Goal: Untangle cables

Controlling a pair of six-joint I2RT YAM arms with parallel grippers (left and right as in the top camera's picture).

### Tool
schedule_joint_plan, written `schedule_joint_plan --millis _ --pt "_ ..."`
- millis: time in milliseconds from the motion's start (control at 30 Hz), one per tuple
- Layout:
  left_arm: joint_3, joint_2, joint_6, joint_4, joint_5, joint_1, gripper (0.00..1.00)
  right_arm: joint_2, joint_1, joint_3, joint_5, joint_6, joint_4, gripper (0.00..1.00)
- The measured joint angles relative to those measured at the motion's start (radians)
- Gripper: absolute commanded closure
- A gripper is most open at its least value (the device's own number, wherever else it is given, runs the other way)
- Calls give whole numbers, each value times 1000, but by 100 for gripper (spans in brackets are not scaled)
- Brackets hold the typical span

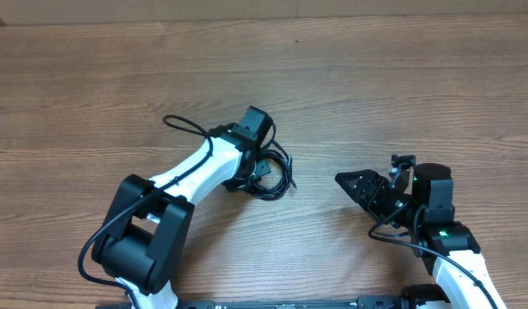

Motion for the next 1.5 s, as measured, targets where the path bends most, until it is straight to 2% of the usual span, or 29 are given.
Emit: schedule_joint_plan --millis 167,500,567,733,800,933,1033,1133,1333,1400,1500 --pt "38 -6 111 -7 56 15 96 0 0 0 2 -80 0 19" --pt "98 -43 393 18 312 16 96 0 0 0 3 -130 0 19" --pt "98 -43 435 16 332 16 87 0 0 0 3 -133 0 19" --pt "100 -44 522 -6 299 16 47 16 0 0 3 -137 0 18" --pt "100 -45 532 -29 228 16 41 32 0 0 3 -138 0 18" --pt "100 -45 508 -69 105 16 32 71 0 0 3 -138 0 19" --pt "100 -45 419 -94 72 16 34 107 0 0 4 -139 3 19" --pt "100 -45 328 -99 81 14 41 137 0 0 3 -140 16 18" --pt "92 -45 175 -84 92 -26 40 175 0 0 4 -142 20 19" --pt "74 -45 141 -54 92 -44 36 176 0 0 4 -142 21 19" --pt "47 -45 103 -20 92 -68 35 176 0 0 4 -142 29 19"
